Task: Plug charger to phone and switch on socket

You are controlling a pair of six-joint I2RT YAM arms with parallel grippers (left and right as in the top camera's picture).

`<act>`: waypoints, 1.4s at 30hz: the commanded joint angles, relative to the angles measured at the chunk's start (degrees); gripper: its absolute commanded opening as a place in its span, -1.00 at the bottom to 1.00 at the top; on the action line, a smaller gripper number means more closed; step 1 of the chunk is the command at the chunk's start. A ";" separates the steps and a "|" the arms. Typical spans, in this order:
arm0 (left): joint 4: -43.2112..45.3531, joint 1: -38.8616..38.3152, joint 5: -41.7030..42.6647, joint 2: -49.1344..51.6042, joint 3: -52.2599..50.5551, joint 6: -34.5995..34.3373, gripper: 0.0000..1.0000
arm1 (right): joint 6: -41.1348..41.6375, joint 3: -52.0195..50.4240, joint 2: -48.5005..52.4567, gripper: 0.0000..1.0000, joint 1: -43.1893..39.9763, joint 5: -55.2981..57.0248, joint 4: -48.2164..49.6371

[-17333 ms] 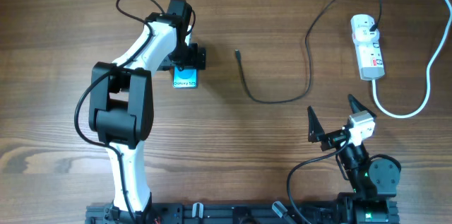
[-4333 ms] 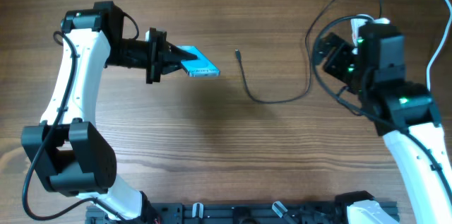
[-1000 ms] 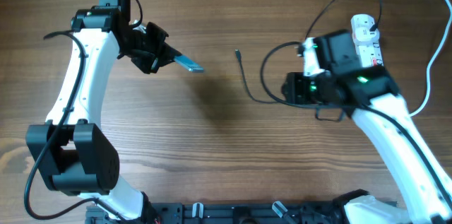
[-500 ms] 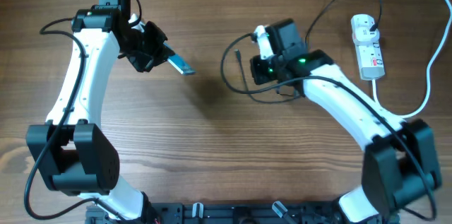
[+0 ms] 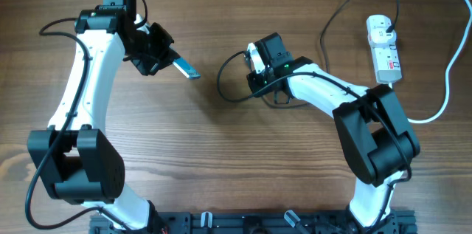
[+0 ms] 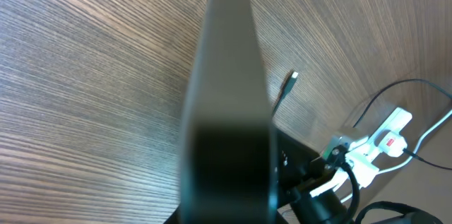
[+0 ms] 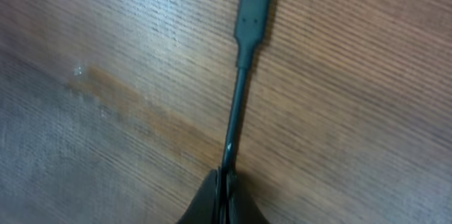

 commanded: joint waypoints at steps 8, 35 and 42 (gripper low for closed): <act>0.20 0.20 0.07 -1.70 0.46 1.33 -0.92 | -0.68 -1.09 1.55 -0.90 0.28 3.80 -27.74; 8.31 13.86 40.00 -1.68 0.46 1.36 -0.92 | 1.49 14.53 1.40 -0.91 -1.51 -0.15 -29.07; 8.04 13.75 39.56 -1.68 0.46 3.30 -0.92 | 1.60 11.87 1.40 -0.78 -1.60 -0.17 -27.78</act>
